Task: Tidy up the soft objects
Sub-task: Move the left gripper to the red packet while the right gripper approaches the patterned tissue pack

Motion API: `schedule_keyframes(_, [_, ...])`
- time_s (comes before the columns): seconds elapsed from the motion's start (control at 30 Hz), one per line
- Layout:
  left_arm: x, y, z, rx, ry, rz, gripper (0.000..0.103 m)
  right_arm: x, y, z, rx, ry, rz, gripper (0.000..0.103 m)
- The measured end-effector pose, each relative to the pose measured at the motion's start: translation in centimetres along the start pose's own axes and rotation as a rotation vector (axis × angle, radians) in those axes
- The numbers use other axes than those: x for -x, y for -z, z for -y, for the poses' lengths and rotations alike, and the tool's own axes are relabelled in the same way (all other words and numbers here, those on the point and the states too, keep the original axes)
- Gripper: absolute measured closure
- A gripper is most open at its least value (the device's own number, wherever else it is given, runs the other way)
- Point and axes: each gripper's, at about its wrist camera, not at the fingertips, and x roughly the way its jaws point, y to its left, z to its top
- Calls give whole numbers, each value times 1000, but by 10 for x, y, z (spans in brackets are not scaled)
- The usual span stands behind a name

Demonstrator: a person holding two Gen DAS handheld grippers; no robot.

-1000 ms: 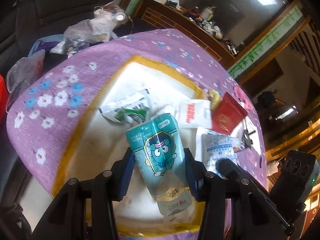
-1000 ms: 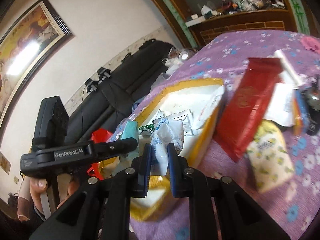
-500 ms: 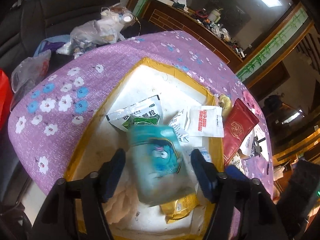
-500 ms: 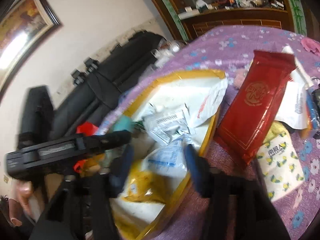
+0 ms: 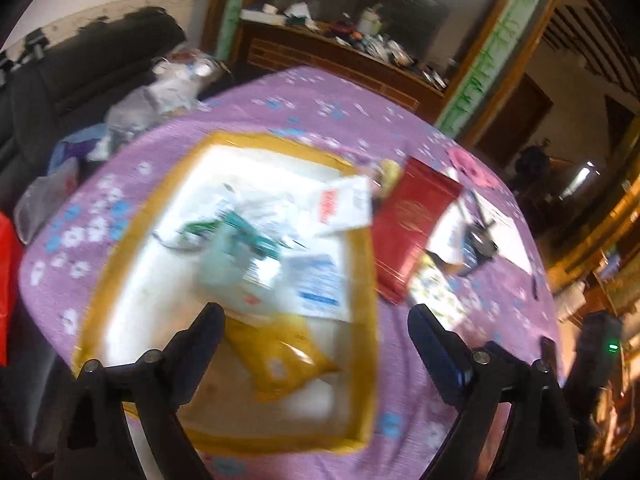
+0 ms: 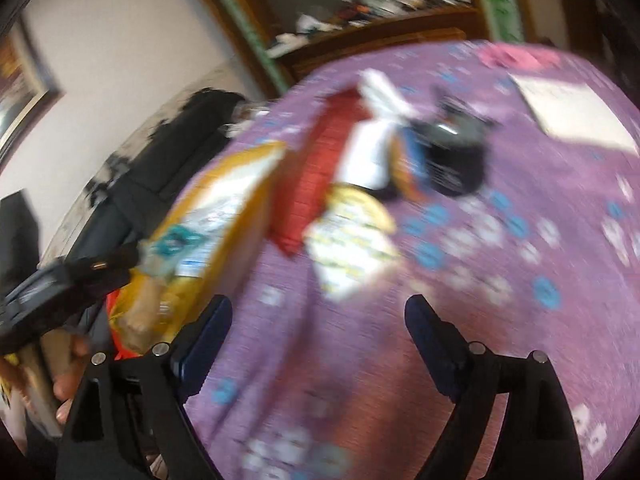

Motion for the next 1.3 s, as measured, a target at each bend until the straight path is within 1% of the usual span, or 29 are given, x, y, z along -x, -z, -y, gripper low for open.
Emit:
schedule_keyframes(0.03, [-1, 1, 7, -12, 18, -12, 8, 0, 2, 7, -13, 27, -12, 15])
schedule_keyframes(0.13, [-2, 5, 25, -41, 24, -27, 8, 1, 9, 20, -27, 74, -30, 15])
schedule_keyframes(0.2, [-1, 8, 34, -56, 23, -19, 8, -2, 12, 27, -35, 90, -49, 15])
schedule_keyframes(0.33, [2, 13, 53, -80, 27, 12, 8, 1, 17, 25, -1, 91, -34, 15])
schedule_keyframes(0.4, [4, 15, 59, -76, 13, 36, 8, 3, 19, 27, 9, 87, -33, 15])
schedule_keyframes(0.5, [3, 17, 64, -91, 8, 38, 8, 3, 20, 27, -3, 69, -23, 14])
schedule_keyframes(0.57, [0, 17, 64, -84, 19, 21, 8, 2, 20, 26, 12, 64, -19, 14])
schedule_keyframes(0.67, [-8, 17, 63, -80, 50, -27, 8, 3, 23, 28, 13, 47, 2, 14])
schedule_keyframes(0.87, [-15, 20, 66, -91, 73, -72, 8, 3, 24, 27, 22, 47, 10, 14])
schedule_keyframes(0.97, [-19, 21, 68, -106, 77, -83, 8, 3, 23, 29, 12, 40, 13, 14])
schedule_keyframes(1.13, [-26, 24, 73, -140, 92, -112, 8, 5, 20, 35, -24, 2, 19, 14])
schedule_keyframes(1.3, [-29, 22, 77, -152, 111, -119, 8, 5, 16, 37, -32, -3, 28, 15])
